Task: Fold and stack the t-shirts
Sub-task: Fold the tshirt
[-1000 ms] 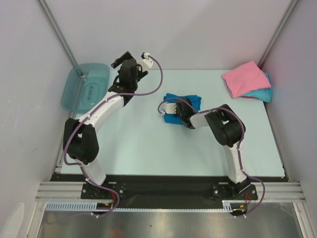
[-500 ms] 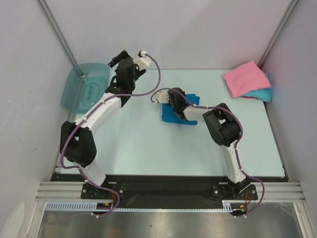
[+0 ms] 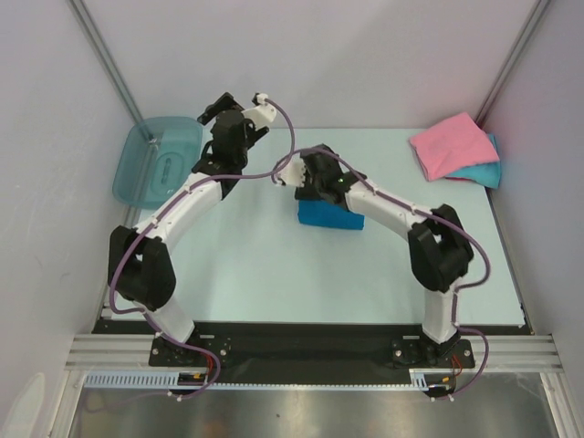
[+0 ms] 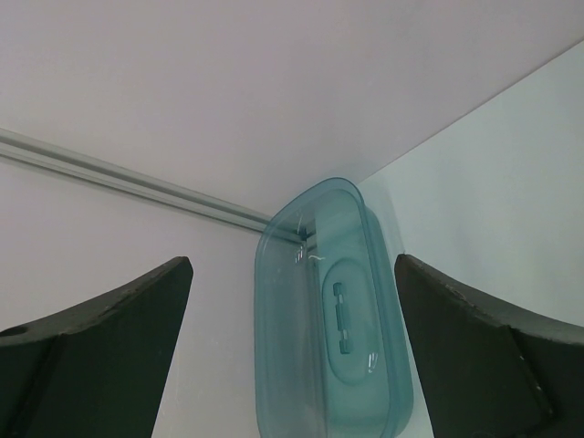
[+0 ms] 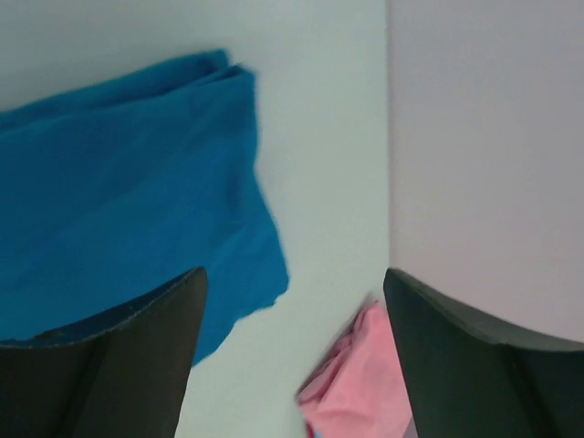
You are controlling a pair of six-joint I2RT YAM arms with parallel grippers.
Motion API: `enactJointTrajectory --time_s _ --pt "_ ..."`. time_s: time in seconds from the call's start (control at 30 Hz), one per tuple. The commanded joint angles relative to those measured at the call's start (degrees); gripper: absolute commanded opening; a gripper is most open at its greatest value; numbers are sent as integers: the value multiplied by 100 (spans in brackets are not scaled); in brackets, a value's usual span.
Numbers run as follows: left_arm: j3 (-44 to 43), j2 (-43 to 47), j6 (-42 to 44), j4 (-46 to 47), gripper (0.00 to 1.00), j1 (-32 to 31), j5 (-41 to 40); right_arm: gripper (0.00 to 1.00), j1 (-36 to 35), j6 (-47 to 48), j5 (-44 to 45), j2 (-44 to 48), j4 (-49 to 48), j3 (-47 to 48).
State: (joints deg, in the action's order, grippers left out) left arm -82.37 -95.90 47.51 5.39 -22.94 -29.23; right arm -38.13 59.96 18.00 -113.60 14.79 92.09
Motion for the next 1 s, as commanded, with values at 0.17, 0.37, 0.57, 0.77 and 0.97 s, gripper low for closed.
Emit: enactJointTrajectory --time_s 0.17,0.37,0.57,0.77,0.97 --pt "63 361 30 270 100 70 67 87 -450 77 -1105 1815 1596 -1949" --pt "-192 379 4 138 100 114 14 87 -502 121 -1299 1903 1387 -2748" --pt "-192 475 -92 -20 100 114 -56 86 -485 86 -1501 1622 1150 -2907" --pt "-60 599 -75 -47 100 114 -126 86 -432 59 -1466 1192 640 -2908" --pt "71 599 284 49 100 132 101 85 -336 85 -1378 770 236 -2829"
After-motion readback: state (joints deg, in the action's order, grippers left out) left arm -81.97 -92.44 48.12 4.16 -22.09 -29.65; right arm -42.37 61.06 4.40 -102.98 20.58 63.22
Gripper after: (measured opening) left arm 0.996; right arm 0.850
